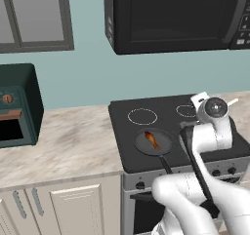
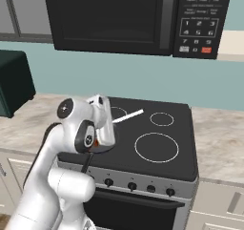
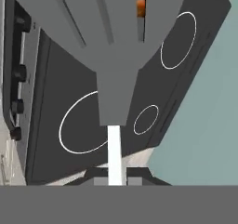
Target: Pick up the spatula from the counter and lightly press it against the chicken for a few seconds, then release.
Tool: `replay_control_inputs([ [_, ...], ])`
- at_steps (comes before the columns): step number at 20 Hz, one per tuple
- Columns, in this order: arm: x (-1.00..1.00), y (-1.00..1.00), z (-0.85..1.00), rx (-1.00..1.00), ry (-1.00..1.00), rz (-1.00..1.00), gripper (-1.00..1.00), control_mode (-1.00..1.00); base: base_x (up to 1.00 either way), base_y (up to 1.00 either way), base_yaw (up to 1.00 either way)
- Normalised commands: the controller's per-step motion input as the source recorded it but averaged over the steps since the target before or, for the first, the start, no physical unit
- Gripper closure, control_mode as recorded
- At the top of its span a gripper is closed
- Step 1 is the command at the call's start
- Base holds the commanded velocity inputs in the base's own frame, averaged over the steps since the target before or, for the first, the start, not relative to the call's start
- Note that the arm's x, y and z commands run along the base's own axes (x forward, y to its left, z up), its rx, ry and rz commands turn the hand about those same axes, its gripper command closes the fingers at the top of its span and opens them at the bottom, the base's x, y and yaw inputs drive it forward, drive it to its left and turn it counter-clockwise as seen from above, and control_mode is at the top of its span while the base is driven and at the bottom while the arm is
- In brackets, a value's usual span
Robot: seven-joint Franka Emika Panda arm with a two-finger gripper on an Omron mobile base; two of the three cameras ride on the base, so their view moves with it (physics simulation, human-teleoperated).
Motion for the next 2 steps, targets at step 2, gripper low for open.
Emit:
replay_control_inputs([
  [2,-0.51,-0.28,0.7,0.03,0.0,0.03,1.0,-1.0,0.0,0.0,0.0],
])
